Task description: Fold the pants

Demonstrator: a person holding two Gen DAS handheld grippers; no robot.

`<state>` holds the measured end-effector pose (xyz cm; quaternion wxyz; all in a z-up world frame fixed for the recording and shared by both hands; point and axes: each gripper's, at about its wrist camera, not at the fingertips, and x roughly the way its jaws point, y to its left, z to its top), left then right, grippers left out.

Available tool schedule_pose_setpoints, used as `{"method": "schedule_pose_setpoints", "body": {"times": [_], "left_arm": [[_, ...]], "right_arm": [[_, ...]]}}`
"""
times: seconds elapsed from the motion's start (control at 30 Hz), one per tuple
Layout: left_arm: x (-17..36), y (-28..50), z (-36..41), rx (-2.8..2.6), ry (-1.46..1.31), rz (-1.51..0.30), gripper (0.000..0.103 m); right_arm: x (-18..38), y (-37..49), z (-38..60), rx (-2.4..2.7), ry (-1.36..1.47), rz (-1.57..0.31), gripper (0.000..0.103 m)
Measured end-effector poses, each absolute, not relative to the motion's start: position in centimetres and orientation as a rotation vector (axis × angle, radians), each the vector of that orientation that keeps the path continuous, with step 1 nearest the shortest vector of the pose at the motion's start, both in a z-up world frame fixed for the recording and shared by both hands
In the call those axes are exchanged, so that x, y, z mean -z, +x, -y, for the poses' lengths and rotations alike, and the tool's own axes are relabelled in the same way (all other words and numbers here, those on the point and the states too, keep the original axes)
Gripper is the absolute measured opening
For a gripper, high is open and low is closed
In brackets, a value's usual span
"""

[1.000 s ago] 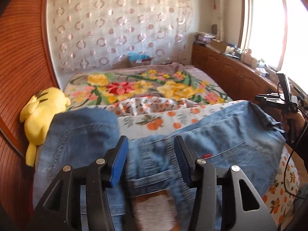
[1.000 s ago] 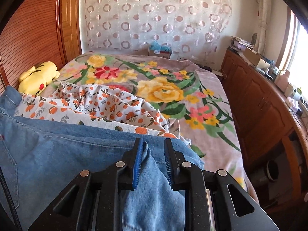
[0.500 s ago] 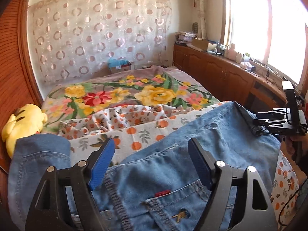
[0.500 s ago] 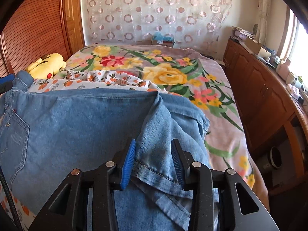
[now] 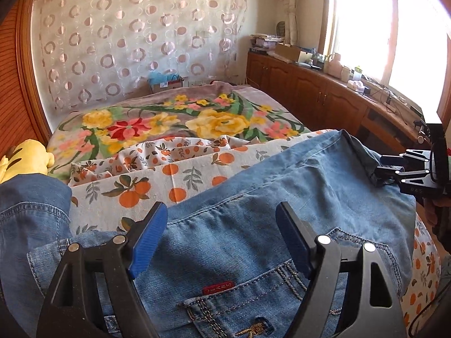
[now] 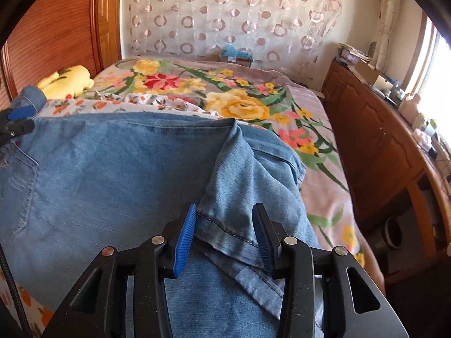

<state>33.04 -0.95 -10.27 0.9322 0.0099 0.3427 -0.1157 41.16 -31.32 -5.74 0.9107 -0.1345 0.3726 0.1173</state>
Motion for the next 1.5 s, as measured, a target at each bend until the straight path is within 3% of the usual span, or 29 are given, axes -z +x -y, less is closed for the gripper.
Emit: {"method": "schedule_pose_setpoints", "body": {"times": [0.1, 0.13, 0.17, 0.47, 0.7, 1.03, 1.23, 1.5], "left_arm": [[10.6, 33.0, 1.1, 0.234, 0.017, -0.708, 0.080], [10.6, 33.0, 1.1, 0.228, 0.019, -0.705, 0.080], [10.7, 32.9, 1.3, 0.221, 0.029, -0.702, 0.080], [10.9, 32.9, 1.3, 0.223, 0.025, -0.708, 0.080], [11.0, 32.9, 1.1, 0.227, 0.019, -0.713, 0.080], [11.3, 33.1, 1.0, 0.223, 0.009, -0.718, 0.080], [11.4, 33.2, 0.8, 0.223, 0.009, -0.720, 0.080], [11.4, 33.1, 0.8, 0.221, 0.013, -0.719, 0.080]], "right_arm": [[5.4, 41.5, 31.3, -0.230, -0.294, -0.768, 0.041], [5.4, 41.6, 31.2, -0.231, -0.308, -0.767, 0.017], [5.4, 41.9, 31.2, -0.232, -0.322, -0.773, 0.007], [2.5, 46.9, 32.9, -0.100, -0.333, -0.688, 0.007], [3.7, 52.0, 33.6, -0.021, -0.335, -0.719, 0.005], [5.4, 56.7, 32.7, -0.017, -0.321, -0.764, 0.006], [4.4, 55.7, 35.8, -0.022, -0.173, -0.792, 0.034], [2.8, 48.1, 35.0, -0.133, -0.134, -0.714, 0.040]]}}
